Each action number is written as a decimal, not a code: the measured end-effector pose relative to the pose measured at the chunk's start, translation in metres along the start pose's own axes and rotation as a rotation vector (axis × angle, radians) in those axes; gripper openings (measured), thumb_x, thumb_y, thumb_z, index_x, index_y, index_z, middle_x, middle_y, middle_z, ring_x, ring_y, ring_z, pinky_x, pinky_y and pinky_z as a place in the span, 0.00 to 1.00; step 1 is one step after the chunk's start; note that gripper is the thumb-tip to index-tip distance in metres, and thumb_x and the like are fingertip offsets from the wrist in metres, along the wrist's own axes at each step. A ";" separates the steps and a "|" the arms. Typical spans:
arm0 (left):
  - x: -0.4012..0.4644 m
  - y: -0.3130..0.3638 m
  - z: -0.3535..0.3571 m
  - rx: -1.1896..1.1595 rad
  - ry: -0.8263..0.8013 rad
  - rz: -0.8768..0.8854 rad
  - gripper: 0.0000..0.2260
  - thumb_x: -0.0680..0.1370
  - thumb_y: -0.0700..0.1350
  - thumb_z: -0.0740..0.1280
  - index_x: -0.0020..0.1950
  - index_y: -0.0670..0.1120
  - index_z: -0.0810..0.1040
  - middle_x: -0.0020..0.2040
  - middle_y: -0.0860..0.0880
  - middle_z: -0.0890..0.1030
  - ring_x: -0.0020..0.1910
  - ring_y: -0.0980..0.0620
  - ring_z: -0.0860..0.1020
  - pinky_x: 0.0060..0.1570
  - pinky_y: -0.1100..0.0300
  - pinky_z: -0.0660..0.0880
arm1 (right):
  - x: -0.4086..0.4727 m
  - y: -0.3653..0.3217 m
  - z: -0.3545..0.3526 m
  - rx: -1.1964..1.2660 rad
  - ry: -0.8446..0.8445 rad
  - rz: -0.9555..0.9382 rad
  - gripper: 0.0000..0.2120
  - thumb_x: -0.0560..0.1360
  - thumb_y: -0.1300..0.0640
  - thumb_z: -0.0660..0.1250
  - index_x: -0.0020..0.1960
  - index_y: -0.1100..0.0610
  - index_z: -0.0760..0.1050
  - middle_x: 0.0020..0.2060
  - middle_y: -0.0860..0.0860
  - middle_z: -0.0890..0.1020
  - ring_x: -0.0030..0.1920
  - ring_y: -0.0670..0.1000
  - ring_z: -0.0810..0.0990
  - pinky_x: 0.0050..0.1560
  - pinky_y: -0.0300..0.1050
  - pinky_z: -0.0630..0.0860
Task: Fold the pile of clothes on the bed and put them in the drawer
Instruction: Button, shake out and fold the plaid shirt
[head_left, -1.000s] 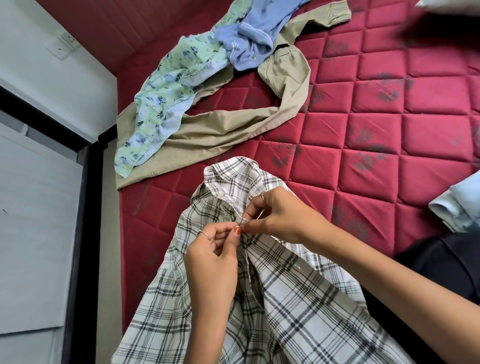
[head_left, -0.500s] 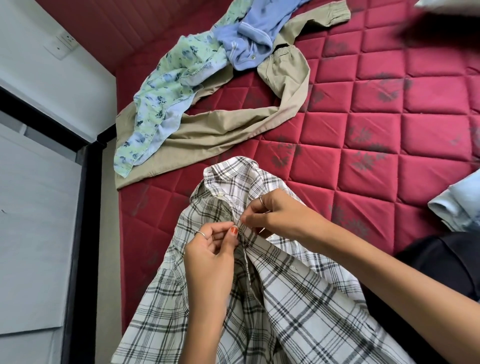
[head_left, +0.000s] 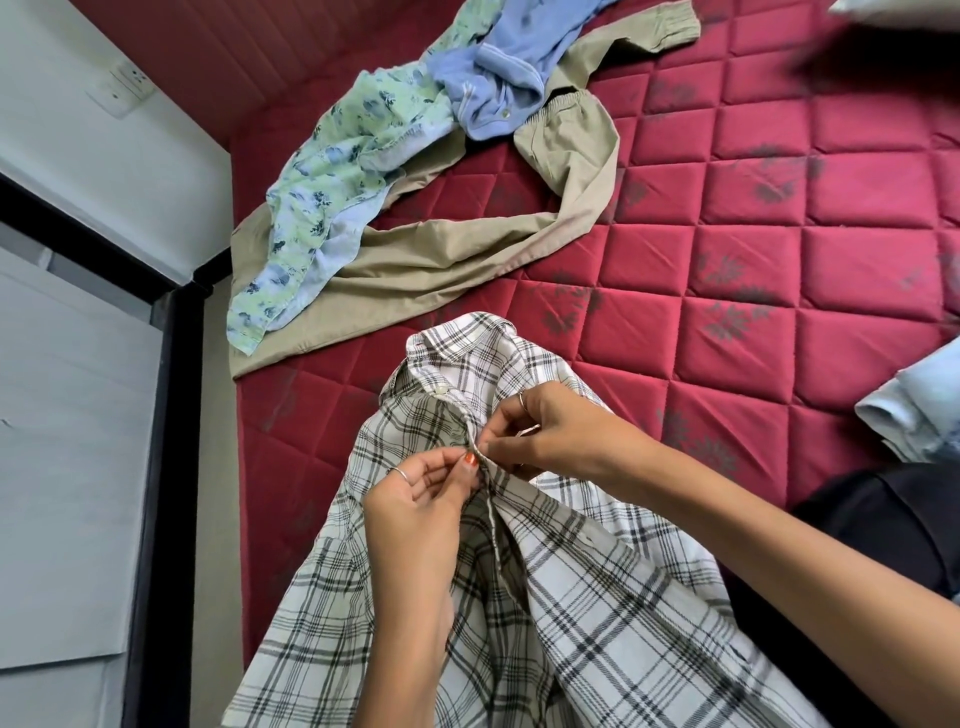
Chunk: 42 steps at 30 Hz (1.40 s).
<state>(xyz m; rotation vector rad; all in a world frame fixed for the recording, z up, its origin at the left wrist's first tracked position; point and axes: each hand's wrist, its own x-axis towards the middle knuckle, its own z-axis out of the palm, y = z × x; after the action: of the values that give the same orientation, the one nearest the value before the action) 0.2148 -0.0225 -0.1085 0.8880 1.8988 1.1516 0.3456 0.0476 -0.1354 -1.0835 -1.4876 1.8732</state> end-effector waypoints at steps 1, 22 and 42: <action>0.000 0.001 0.000 0.006 0.002 0.000 0.07 0.74 0.35 0.71 0.43 0.47 0.82 0.38 0.49 0.85 0.38 0.58 0.83 0.37 0.70 0.76 | 0.000 0.000 0.000 0.000 0.005 -0.001 0.04 0.76 0.64 0.68 0.46 0.65 0.80 0.34 0.54 0.78 0.30 0.44 0.74 0.32 0.34 0.72; 0.004 0.001 0.012 -0.034 0.019 -0.068 0.02 0.77 0.41 0.69 0.48 0.45 0.80 0.38 0.52 0.85 0.43 0.54 0.84 0.47 0.59 0.79 | 0.000 0.002 0.006 -0.532 0.128 -0.268 0.06 0.75 0.57 0.69 0.39 0.55 0.76 0.30 0.45 0.78 0.30 0.40 0.75 0.32 0.30 0.68; 0.009 -0.017 0.027 -0.036 0.130 -0.036 0.14 0.77 0.30 0.62 0.43 0.49 0.68 0.37 0.48 0.77 0.32 0.56 0.71 0.37 0.63 0.70 | -0.004 0.007 0.017 -0.819 0.165 -0.488 0.07 0.77 0.56 0.61 0.46 0.60 0.72 0.44 0.55 0.78 0.41 0.58 0.77 0.42 0.52 0.74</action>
<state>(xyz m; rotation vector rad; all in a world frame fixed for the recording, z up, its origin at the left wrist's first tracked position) 0.2300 -0.0097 -0.1347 0.7729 1.9832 1.2441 0.3343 0.0328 -0.1396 -1.0216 -2.2324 0.8167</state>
